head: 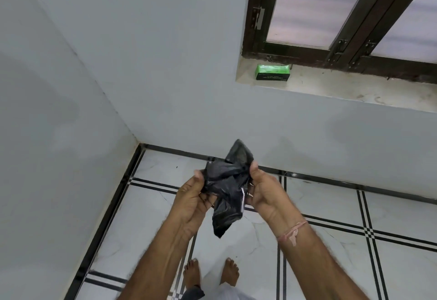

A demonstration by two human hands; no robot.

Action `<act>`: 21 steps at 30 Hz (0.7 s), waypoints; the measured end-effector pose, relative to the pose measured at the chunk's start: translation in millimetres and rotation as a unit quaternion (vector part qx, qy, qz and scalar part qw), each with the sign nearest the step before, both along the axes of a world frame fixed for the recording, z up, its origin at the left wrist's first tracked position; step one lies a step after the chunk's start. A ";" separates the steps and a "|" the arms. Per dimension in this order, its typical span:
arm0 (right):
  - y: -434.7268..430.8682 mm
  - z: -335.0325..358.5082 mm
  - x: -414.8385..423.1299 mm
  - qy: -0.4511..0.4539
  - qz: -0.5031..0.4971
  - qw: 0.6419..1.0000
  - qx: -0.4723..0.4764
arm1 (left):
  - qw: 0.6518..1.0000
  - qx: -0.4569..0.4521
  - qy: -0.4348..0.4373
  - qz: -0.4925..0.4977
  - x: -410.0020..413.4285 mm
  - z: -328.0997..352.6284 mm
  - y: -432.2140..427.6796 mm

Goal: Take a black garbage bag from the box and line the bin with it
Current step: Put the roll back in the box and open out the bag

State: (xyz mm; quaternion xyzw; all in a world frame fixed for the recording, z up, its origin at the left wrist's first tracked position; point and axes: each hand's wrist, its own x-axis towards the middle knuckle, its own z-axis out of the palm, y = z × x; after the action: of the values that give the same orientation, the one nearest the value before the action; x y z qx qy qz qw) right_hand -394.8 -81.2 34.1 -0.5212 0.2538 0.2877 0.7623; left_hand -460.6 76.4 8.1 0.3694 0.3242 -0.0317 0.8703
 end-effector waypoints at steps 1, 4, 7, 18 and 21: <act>-3.9 -2.2 4.6 0.019 -0.014 1.000 0.012 | 1.000 -0.022 0.011 0.016 -1.3 -2.4 5.0; -14.2 -10.8 16.5 0.077 -0.046 0.996 0.018 | 0.991 -0.104 0.031 0.074 -5.2 -9.1 18.7; -18.3 -20.4 21.9 0.095 -0.051 0.994 0.008 | 0.984 -0.149 0.049 0.085 -8.7 -10.1 23.4; -18.8 -46.9 26.4 0.093 -0.127 0.985 -0.064 | 0.995 -0.097 0.023 -0.019 -23.6 -11.0 34.4; -20.5 -52.3 26.4 0.077 -0.121 0.985 -0.097 | 0.991 -0.004 -0.012 -0.133 -33.4 -14.6 39.2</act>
State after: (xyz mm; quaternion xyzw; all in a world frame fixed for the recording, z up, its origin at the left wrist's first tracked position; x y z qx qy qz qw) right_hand -368.4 -101.7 -18.2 -0.5342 0.3995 0.2064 0.7159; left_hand -494.0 115.5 -6.5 0.4063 0.2612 -0.1437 0.8637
